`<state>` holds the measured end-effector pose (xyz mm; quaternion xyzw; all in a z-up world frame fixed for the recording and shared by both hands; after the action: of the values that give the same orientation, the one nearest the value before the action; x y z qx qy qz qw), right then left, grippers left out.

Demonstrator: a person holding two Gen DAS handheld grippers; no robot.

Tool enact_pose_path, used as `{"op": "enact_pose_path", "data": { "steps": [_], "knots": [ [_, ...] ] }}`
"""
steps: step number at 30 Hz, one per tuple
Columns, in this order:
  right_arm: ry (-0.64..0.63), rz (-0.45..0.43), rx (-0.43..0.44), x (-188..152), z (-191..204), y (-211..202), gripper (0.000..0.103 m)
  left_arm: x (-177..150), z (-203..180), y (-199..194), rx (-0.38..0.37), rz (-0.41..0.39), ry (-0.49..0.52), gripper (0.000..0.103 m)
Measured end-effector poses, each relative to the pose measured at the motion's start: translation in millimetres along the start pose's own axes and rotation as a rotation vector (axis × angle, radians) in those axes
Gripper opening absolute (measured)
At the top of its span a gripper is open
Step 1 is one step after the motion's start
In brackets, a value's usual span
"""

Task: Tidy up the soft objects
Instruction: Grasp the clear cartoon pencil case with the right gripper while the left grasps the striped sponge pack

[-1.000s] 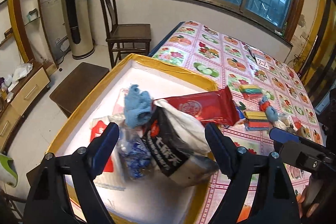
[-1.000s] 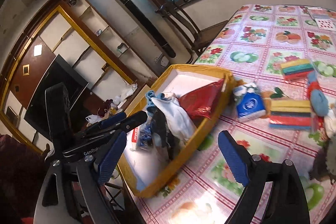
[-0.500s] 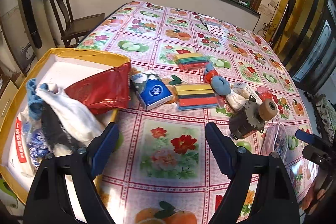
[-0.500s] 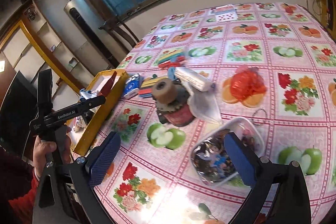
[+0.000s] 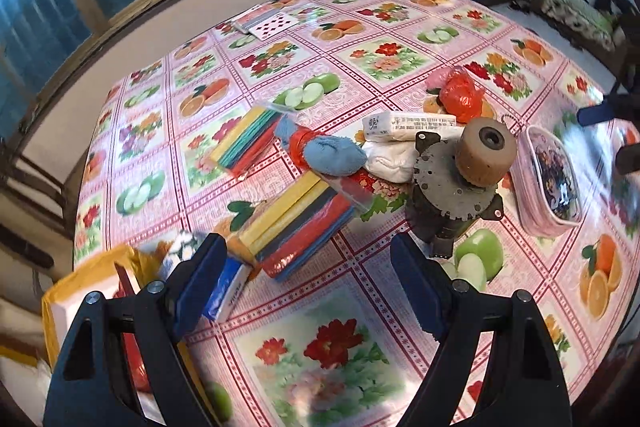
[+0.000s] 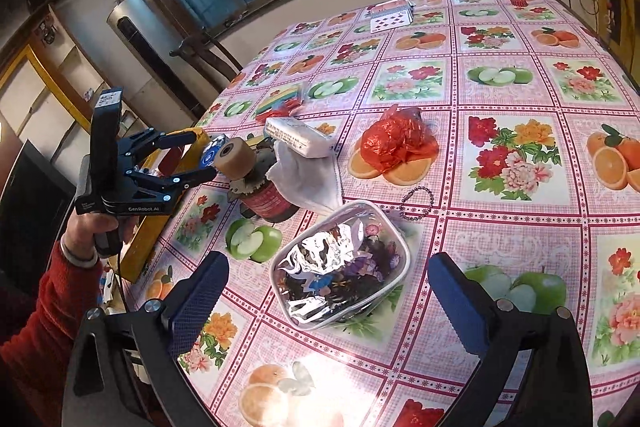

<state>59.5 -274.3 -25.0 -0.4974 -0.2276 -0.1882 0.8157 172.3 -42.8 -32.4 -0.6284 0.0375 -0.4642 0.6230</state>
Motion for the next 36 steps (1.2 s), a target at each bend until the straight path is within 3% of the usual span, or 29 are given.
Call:
{"op": "enact_pose_path", "data": {
  "steps": [4,9,17,19,23,28,31,36],
  "knots": [
    [-0.002,0.022,-0.007,-2,-5,5,0.102,8,-3,19,-0.032,0.029,0.123,0.084],
    [-0.024,0.063,-0.022,-5,-6,11,0.103,4,-9,44,-0.138,0.094,0.232,0.084],
    [-0.013,0.082,-0.019,-4,-10,18,0.103,2,-12,78,-0.211,0.179,0.299,0.087],
    [-0.011,0.09,-0.038,-4,-12,20,0.103,5,-10,83,-0.239,0.185,0.268,0.087],
    [0.052,0.109,-0.082,-7,-18,26,0.103,2,1,94,-0.277,0.224,0.155,0.099],
    [0.132,0.115,-0.088,-10,-19,36,0.103,-9,-8,88,-0.315,0.237,0.11,0.098],
    [0.136,0.127,-0.155,-10,-16,46,0.103,-13,-15,84,-0.298,0.253,0.049,0.097],
    [0.197,0.158,-0.167,-10,-4,64,0.103,-20,-17,80,-0.244,0.27,-0.078,0.097]
  ]
}}
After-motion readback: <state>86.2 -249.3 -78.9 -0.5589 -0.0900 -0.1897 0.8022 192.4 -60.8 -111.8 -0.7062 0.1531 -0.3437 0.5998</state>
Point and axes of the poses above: each gripper's, at about its wrist camera, not at the fingertips, and y roughly the way its jaws point, z to its left, x to its top, the point moved 7 cm from there along y, roughly the way its jaws point, and after that the axes turned 2 degrees about -x, right-handed, at the moved point
